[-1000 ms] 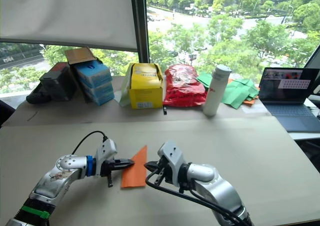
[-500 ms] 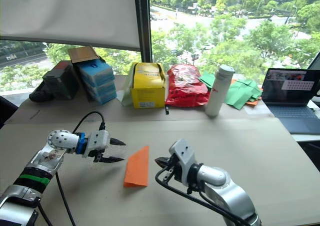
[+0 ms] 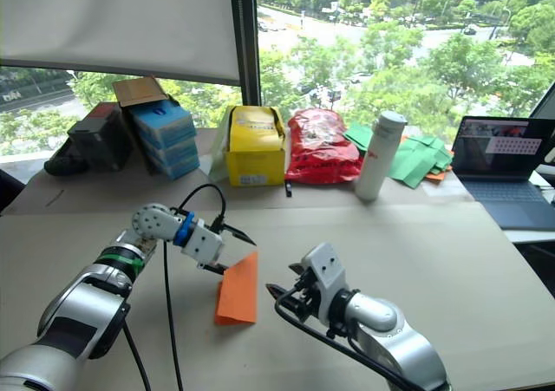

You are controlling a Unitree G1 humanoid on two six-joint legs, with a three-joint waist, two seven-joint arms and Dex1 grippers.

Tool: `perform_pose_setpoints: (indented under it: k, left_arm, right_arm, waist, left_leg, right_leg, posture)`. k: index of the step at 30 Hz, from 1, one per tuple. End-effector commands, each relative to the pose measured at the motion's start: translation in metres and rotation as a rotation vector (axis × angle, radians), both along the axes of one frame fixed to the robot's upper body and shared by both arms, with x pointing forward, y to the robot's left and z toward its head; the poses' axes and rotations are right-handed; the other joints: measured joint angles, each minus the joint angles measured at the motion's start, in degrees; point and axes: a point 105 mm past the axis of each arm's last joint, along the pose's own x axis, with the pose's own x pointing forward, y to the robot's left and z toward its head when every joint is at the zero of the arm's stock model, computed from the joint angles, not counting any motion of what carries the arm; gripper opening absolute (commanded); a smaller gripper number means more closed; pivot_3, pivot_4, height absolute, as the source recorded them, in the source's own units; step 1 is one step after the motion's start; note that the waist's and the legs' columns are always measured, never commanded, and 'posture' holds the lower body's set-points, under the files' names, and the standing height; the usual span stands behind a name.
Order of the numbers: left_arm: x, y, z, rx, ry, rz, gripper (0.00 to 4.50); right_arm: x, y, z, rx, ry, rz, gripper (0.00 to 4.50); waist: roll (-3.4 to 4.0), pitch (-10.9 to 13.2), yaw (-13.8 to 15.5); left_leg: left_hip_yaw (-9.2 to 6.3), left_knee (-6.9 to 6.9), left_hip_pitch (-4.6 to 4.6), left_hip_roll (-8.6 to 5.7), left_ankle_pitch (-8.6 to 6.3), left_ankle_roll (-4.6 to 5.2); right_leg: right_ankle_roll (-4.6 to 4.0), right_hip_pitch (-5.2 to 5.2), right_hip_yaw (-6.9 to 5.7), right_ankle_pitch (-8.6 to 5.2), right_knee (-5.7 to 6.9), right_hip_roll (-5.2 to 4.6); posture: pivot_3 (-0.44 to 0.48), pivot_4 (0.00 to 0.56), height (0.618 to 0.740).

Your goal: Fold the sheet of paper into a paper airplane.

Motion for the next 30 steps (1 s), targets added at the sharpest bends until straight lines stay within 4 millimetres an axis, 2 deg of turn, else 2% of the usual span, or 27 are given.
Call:
perform_pose_setpoints:
  k: [1,5,10,15,20,24,30]
  left_arm:
    - [0.001,-0.002,0.008,0.042,-0.040,-0.051,3.10]
    - [-0.006,0.003,-0.004,0.103,0.002,-0.086,1.75]
    - [-0.009,0.012,-0.009,0.136,0.023,-0.080,0.13]
    - [-0.011,0.025,-0.020,0.103,0.088,0.018,0.02]
    - [-0.006,0.031,-0.022,-0.056,0.189,0.292,0.02]
    - [-0.027,0.031,-0.023,-0.128,0.325,0.594,0.02]
    - [-0.045,0.027,-0.023,-0.125,0.367,0.785,0.02]
  right_arm:
    - [-0.004,0.002,0.015,0.018,-0.052,0.000,3.29]
    - [-0.005,-0.003,0.012,0.003,-0.046,-0.031,3.29]
    - [-0.003,-0.007,0.011,0.002,-0.046,-0.055,3.29]
    - [0.004,-0.014,0.016,-0.006,-0.078,-0.088,3.29]
    - [0.009,-0.026,0.024,-0.017,-0.118,-0.118,3.29]
    - [0.011,-0.038,0.034,-0.014,-0.152,-0.125,3.29]
    - [0.008,-0.030,0.034,-0.020,-0.146,-0.040,3.29]
  waist:
    - [0.00,0.00,0.02]
    - [0.00,0.00,0.00]
    - [0.00,0.00,0.01]
    - [0.00,0.00,-0.12]
    - [0.01,-0.01,-0.10]
    - [0.06,0.01,-0.58]
    - [0.09,0.03,-0.25]
  left_leg:
    - [0.00,0.10,-0.02,0.01,-0.04,0.06]
    - [0.01,0.19,-0.03,0.00,-0.07,0.11]
    - [0.01,0.22,-0.06,0.00,-0.07,0.11]
    - [-0.01,0.22,-0.06,0.02,-0.07,0.11]
    - [-0.04,0.25,-0.02,0.03,-0.06,0.10]
    - [-0.06,0.23,0.02,0.08,-0.06,0.08]
    - [-0.07,0.22,0.13,0.08,-0.03,0.03]
  right_leg:
    - [0.03,0.00,0.01,-0.02,-0.01,-0.01]
    - [0.05,0.00,0.04,0.00,0.02,-0.02]
    - [0.05,-0.01,0.04,0.00,0.04,-0.03]
    - [0.05,-0.02,0.04,0.00,0.07,-0.01]
    - [0.06,0.01,0.07,0.00,0.08,-0.06]
    - [0.06,0.03,0.18,0.00,0.21,-0.08]
    - [0.07,0.06,0.24,-0.02,0.16,-0.04]
  posture:
    - [0.000,0.150,0.740]
    - [0.000,0.150,0.740]
    - [0.000,0.150,0.740]
    - [0.000,0.150,0.740]
    - [0.000,0.150,0.740]
    - [0.000,0.150,0.740]
    - [0.000,0.150,0.740]
